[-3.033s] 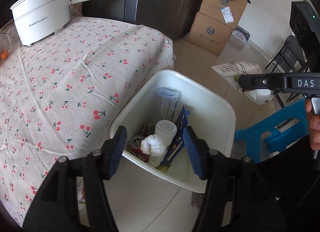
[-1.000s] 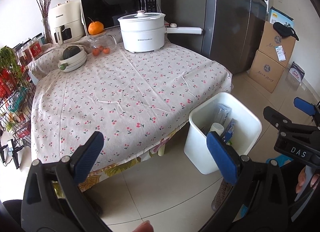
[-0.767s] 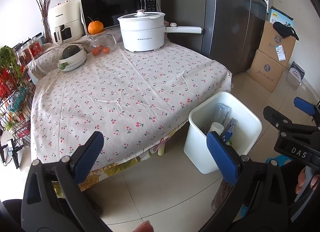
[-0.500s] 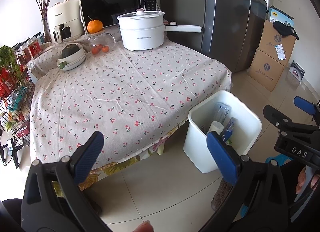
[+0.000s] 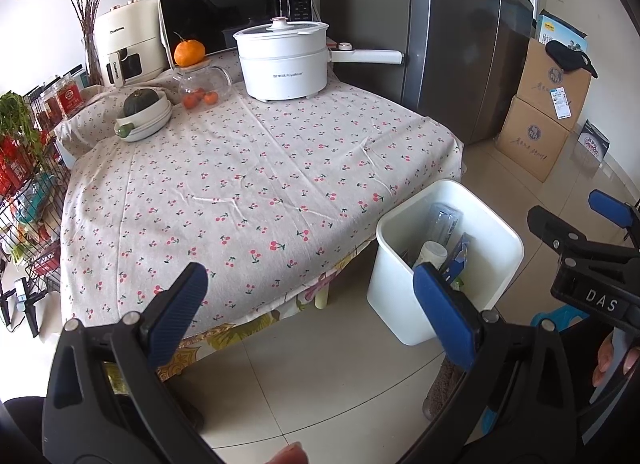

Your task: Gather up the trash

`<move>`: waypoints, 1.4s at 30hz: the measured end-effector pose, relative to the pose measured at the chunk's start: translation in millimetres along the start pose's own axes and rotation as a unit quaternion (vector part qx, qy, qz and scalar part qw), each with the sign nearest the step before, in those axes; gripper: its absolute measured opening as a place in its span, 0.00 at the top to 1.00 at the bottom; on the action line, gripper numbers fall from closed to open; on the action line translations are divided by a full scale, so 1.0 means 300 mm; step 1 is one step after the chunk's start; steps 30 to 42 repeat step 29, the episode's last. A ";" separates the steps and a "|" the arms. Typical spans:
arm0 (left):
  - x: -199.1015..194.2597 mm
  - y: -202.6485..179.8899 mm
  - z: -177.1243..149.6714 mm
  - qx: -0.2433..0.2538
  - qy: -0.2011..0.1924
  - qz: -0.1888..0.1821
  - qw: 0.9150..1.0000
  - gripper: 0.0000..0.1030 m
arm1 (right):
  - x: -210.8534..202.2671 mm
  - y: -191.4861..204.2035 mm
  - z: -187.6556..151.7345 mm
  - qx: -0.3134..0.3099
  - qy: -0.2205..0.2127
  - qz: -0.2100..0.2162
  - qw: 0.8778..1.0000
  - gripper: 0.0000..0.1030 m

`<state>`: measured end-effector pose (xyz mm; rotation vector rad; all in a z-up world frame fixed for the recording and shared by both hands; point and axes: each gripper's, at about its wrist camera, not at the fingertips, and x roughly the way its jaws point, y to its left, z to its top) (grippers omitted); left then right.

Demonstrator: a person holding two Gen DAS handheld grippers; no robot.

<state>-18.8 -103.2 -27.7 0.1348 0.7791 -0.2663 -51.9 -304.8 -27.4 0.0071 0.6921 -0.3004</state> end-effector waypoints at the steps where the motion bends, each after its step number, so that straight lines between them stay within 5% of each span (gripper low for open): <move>1: 0.000 0.000 0.000 0.000 0.000 0.000 1.000 0.01 | -0.001 -0.001 0.000 0.000 0.000 0.000 1.000 0.00; 42: 0.012 0.003 0.006 -0.008 0.032 -0.043 0.999 0.01 | -0.003 -0.001 -0.003 0.002 0.000 0.002 1.000 0.00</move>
